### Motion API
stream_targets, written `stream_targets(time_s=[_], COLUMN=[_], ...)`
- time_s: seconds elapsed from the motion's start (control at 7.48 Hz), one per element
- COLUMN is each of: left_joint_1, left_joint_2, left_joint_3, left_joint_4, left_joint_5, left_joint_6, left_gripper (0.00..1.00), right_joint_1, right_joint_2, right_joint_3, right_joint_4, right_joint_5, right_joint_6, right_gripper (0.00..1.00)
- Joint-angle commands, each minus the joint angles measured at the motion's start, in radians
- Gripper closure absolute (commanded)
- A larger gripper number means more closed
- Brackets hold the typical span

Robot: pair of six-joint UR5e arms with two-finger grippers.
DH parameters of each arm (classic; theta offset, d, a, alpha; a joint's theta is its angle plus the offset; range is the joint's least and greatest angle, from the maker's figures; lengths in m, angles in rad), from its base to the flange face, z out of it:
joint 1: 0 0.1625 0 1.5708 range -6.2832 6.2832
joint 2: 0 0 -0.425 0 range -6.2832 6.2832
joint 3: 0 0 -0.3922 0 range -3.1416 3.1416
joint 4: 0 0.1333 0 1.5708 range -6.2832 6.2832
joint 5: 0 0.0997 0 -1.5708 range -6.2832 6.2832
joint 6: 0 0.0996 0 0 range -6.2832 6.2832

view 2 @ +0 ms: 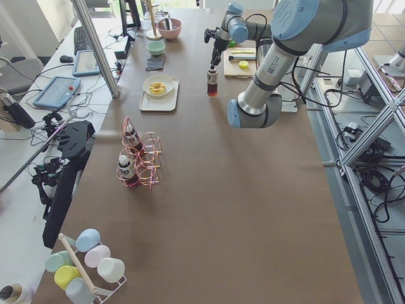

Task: Place tea on tray
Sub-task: 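Carry the tea bottle with the left gripper toward the table center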

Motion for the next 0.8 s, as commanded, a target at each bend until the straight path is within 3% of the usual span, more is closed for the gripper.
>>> stream_targets(time_s=[0.0,0.13,0.27,0.4,0.67], left_joint_1=[0.001,0.001,0.001,0.001,0.001], left_joint_2=[0.018,0.02,0.02,0.022,0.035], left_joint_3=[0.007,0.006,0.002,0.005,-0.001], left_joint_4=[-0.009,-0.015,-0.015,-0.037,-0.056], left_joint_5=[0.0,0.0,0.0,0.002,0.008], left_joint_6=[0.004,0.004,0.004,0.002,0.001], left_gripper=[1.0,1.0,0.77,0.07,0.02], right_joint_1=[0.0,0.0,0.0,0.0,0.0], right_joint_2=[-0.003,-0.003,-0.003,0.0,0.01], right_joint_3=[0.0,0.0,0.0,0.0,0.0], right_joint_4=[0.0,0.0,0.0,0.0,0.0], right_joint_5=[0.0,0.0,0.0,0.0,0.0], right_joint_6=[0.0,0.0,0.001,0.001,0.003], right_gripper=[0.0,0.0,0.0,0.0,0.0])
